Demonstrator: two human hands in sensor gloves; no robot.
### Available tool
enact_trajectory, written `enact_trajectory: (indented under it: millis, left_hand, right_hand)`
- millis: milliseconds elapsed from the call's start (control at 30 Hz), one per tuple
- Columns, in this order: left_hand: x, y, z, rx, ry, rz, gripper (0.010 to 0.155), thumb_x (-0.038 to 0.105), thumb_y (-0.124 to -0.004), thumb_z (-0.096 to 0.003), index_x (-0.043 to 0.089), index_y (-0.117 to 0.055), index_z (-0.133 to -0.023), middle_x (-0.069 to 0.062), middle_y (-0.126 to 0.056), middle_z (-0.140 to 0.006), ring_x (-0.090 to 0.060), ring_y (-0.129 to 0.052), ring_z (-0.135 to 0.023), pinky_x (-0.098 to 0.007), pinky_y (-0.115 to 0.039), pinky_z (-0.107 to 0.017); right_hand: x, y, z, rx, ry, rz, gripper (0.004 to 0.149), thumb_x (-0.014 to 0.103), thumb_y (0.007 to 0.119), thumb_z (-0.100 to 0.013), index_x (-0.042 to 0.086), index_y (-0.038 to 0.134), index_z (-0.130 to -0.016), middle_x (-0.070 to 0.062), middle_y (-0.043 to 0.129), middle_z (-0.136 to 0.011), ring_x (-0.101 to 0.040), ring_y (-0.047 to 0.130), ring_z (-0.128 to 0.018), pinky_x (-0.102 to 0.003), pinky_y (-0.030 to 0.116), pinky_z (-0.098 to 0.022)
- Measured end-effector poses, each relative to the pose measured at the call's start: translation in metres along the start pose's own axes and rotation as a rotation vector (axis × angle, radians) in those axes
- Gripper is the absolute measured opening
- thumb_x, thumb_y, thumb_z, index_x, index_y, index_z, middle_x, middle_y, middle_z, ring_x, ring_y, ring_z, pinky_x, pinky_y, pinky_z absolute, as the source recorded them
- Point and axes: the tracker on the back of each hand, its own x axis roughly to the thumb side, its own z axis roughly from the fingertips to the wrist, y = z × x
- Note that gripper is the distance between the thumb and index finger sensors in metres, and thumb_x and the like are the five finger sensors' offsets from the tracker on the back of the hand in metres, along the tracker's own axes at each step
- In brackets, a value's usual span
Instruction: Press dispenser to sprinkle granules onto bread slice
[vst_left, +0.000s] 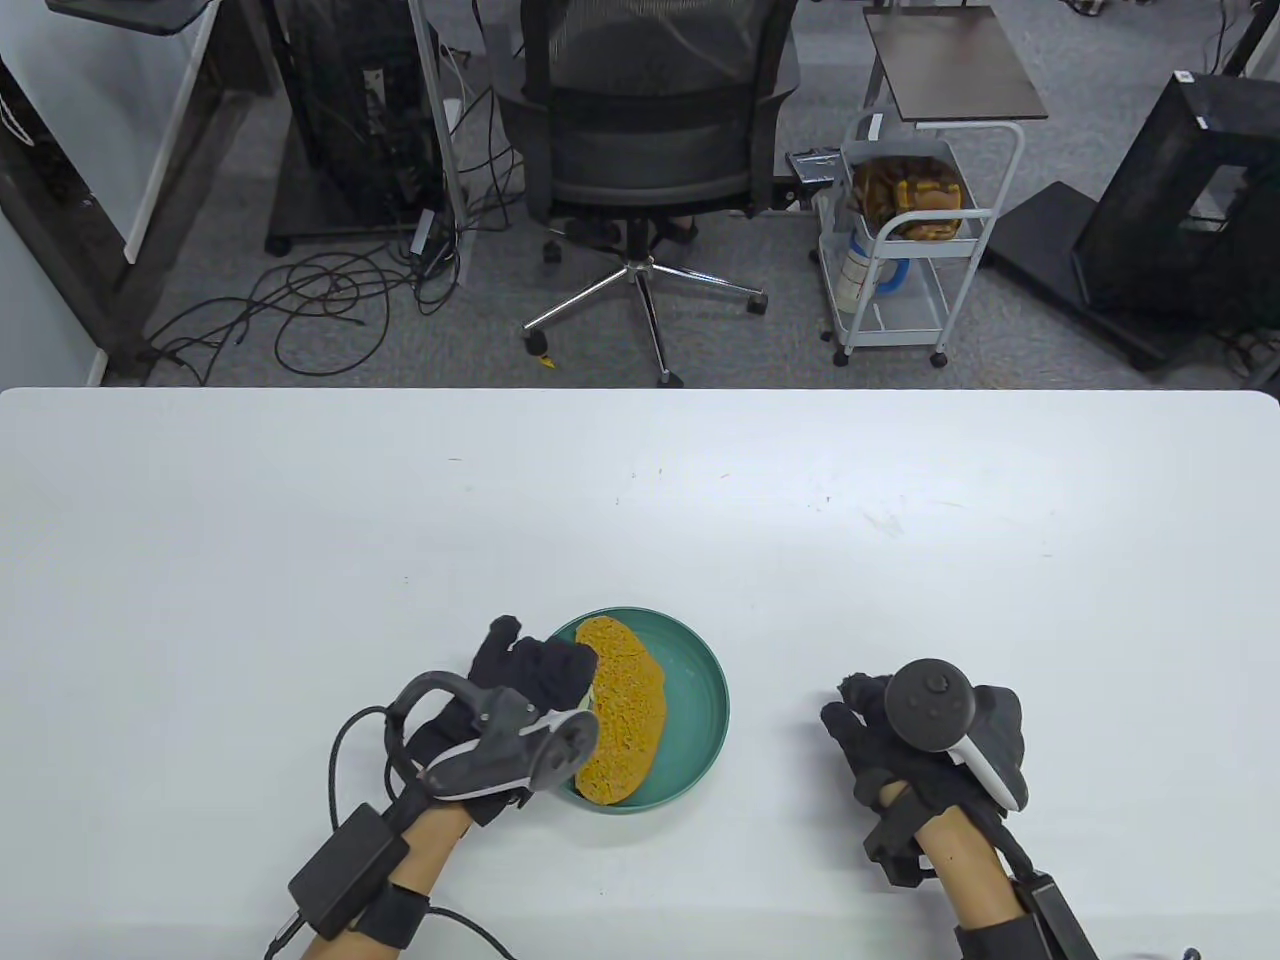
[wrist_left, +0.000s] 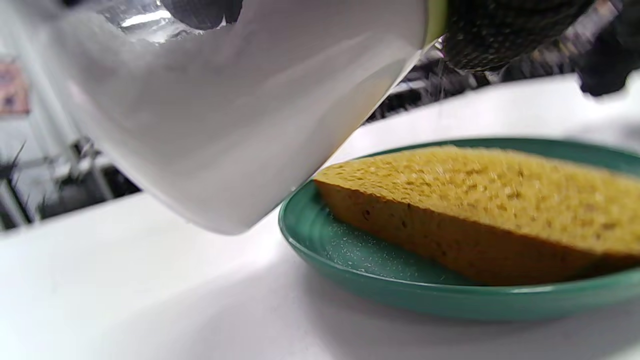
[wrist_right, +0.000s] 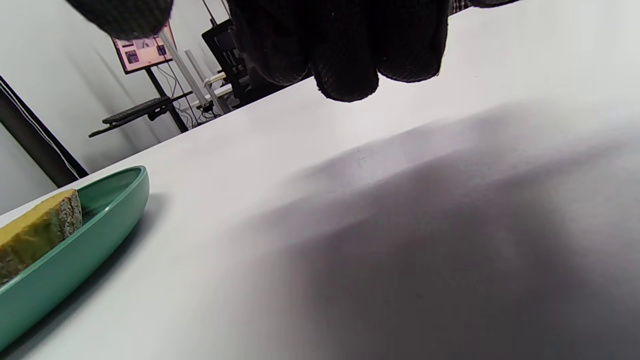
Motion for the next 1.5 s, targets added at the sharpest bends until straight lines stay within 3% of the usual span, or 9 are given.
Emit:
enact_trajectory:
  millis: [167,467,700,933,1200,1267,1333,1500]
  left_hand:
    - [-0.043,-0.007,0.029,0.148,0.176,0.321,0.079,0.06,-0.081,-0.0492,0.024,-0.042,-0.107,-0.009,-0.063,-0.109,-0.029,-0.079,-0.103,-0.059,-0.042,-0.087]
    - [-0.1,-0.048,0.051,0.229,0.451,0.779,0.079,0.058,-0.084,-0.0506,0.021,-0.044,-0.107,-0.013,-0.063,-0.107,-0.033,-0.079,-0.1,-0.061,-0.039,-0.086]
    - [-0.112,-0.068,0.049,0.205,0.514,0.857,0.079,0.056,-0.084,-0.0515,0.022,-0.04,-0.108,-0.012,-0.059,-0.11,-0.033,-0.075,-0.103,-0.062,-0.036,-0.086]
    - [-0.11,-0.077,0.045,0.178,0.527,0.857,0.08,0.056,-0.085,-0.0511,0.023,-0.041,-0.109,-0.01,-0.061,-0.112,-0.031,-0.076,-0.107,-0.058,-0.035,-0.087]
    - [-0.113,-0.084,0.045,0.132,0.515,0.927,0.082,0.058,-0.082,-0.0514,0.024,-0.034,-0.11,-0.011,-0.053,-0.114,-0.033,-0.067,-0.111,-0.062,-0.03,-0.085]
    - [-0.112,-0.083,0.044,0.108,0.498,0.931,0.091,0.057,-0.081,-0.0517,0.022,-0.022,-0.112,-0.014,-0.04,-0.118,-0.037,-0.055,-0.115,-0.064,-0.024,-0.084]
    - [-0.112,-0.068,0.047,0.062,0.454,0.926,0.107,0.059,-0.081,-0.0504,0.025,0.002,-0.109,-0.015,-0.011,-0.12,-0.038,-0.028,-0.119,-0.066,-0.012,-0.081]
    - [-0.115,-0.013,0.068,0.172,0.426,0.756,0.103,0.062,-0.077,-0.0509,0.031,-0.001,-0.112,-0.011,-0.002,-0.121,-0.036,-0.013,-0.12,-0.065,-0.001,-0.079]
  right_hand:
    - [0.003,0.003,0.0,0.007,-0.013,0.02,0.058,0.043,0.072,-0.045,0.005,0.071,-0.088,-0.026,0.077,-0.095,-0.057,0.067,-0.089,-0.076,0.041,-0.066]
    - [0.005,0.008,0.0,0.022,-0.008,0.023,0.058,0.043,0.072,-0.045,0.005,0.071,-0.089,-0.026,0.076,-0.095,-0.057,0.067,-0.09,-0.076,0.04,-0.066]
    - [-0.001,0.009,-0.002,0.026,0.018,0.013,0.058,0.043,0.072,-0.045,0.005,0.071,-0.089,-0.027,0.076,-0.095,-0.057,0.066,-0.09,-0.076,0.04,-0.066]
    - [-0.001,0.009,-0.002,0.031,0.012,0.018,0.058,0.043,0.072,-0.045,0.005,0.071,-0.089,-0.027,0.076,-0.095,-0.057,0.067,-0.09,-0.076,0.04,-0.066]
    - [-0.002,0.01,-0.002,0.037,0.015,0.013,0.059,0.043,0.072,-0.045,0.005,0.07,-0.089,-0.027,0.076,-0.095,-0.057,0.067,-0.09,-0.076,0.04,-0.066]
    - [-0.002,0.008,-0.002,0.033,0.015,0.006,0.058,0.043,0.072,-0.045,0.005,0.07,-0.089,-0.027,0.076,-0.095,-0.057,0.067,-0.09,-0.076,0.04,-0.066]
    - [-0.002,0.004,-0.001,0.021,0.015,-0.013,0.059,0.043,0.072,-0.045,0.005,0.07,-0.089,-0.027,0.075,-0.096,-0.057,0.066,-0.09,-0.077,0.039,-0.066]
    - [-0.003,-0.007,0.0,-0.033,-0.004,-0.012,0.059,0.042,0.072,-0.045,0.005,0.07,-0.09,-0.028,0.074,-0.096,-0.058,0.065,-0.09,-0.077,0.038,-0.066]
